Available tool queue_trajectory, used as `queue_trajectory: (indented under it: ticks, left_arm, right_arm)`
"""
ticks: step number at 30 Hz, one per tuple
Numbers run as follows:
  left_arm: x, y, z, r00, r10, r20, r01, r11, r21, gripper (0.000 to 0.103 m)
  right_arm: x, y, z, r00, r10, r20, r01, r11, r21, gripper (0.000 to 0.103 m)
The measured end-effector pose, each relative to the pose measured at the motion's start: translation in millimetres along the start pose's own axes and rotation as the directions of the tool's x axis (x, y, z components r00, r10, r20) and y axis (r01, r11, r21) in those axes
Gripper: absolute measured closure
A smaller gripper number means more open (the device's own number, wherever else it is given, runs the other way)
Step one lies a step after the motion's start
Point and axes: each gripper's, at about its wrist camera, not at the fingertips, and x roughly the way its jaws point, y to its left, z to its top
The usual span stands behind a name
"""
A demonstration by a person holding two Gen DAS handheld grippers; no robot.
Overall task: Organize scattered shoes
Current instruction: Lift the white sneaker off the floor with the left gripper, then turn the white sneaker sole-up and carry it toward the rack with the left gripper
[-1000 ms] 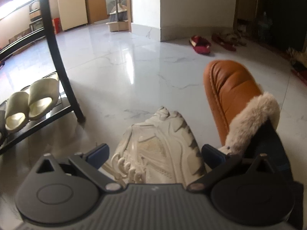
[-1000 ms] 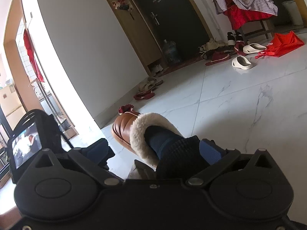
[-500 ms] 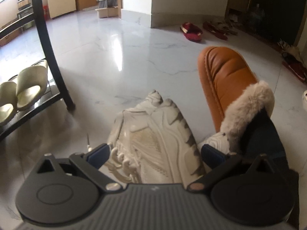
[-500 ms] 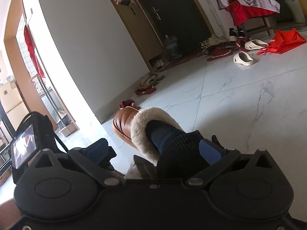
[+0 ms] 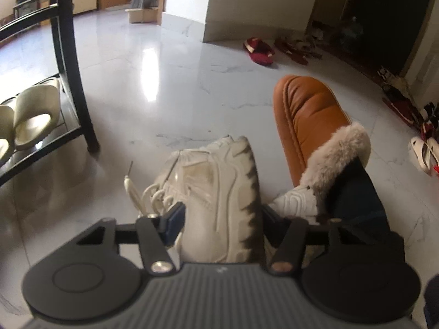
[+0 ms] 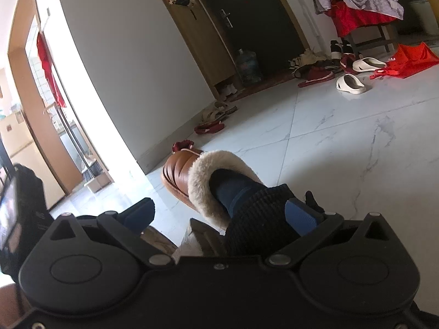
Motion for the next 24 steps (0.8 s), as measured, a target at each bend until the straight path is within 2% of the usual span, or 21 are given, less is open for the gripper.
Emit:
queue_trajectory:
  ticks: [2,3,5,6,7,10,13,19,22,24]
  left_arm:
    - [3.3,3.9,3.6,0.999,-0.013,-0.048,0.013,1.000,-0.019,0.037]
    - [6.2,8.8,5.9,0.997,-0.037,-0.075,0.033,0.998,-0.051,0.023]
    - [12.0,19.0,10.7,0.988,-0.087,-0.128,0.072,0.990,-0.119,0.014]
    - [13.0,21.3,10.7,0.987,-0.091,-0.132,0.074,0.988,-0.133,0.014]
    - [15.3,29.0,12.6,0.986,-0.089,-0.139,0.061,0.979,-0.193,0.014]
    - [17.6,34.4,14.3,0.990,-0.067,-0.126,0.036,0.973,-0.230,0.014]
    - [22.9,29.6,20.4,0.993,-0.012,-0.120,-0.011,0.982,-0.186,0.013]
    - [39.0,22.7,9.3,0.983,0.056,-0.176,-0.072,0.994,-0.086,0.009]
    - [37.7,29.4,0.6,0.985,0.036,-0.167,-0.056,0.992,-0.117,0.009]
    - [33.3,36.3,-1.6,0.991,-0.004,-0.137,-0.018,0.987,-0.160,0.011]
  right_arm:
    - [0.1,1.3,-1.1,1.000,-0.001,-0.001,0.001,1.000,-0.006,0.000]
    - [0.0,1.8,-1.3,1.000,-0.001,-0.001,0.001,1.000,-0.010,0.000]
    - [-0.3,2.0,0.2,1.000,-0.001,-0.003,0.001,1.000,-0.018,0.000]
    - [0.0,2.0,0.0,1.000,0.000,-0.006,0.000,1.000,-0.018,0.000]
    - [0.4,2.1,-0.3,1.000,0.000,-0.009,-0.001,1.000,-0.018,0.000]
    - [1.5,2.4,-1.0,1.000,0.002,-0.018,-0.003,1.000,-0.019,0.000]
    - [2.5,2.6,-1.8,1.000,0.004,-0.027,-0.005,1.000,-0.019,0.000]
    - [5.2,1.2,-2.5,0.999,0.006,-0.045,-0.007,1.000,-0.009,0.000]
    - [5.8,1.3,-3.0,0.998,0.008,-0.057,-0.008,1.000,-0.006,0.000]
    - [5.7,1.6,-3.6,0.998,0.009,-0.062,-0.009,1.000,-0.005,0.000]
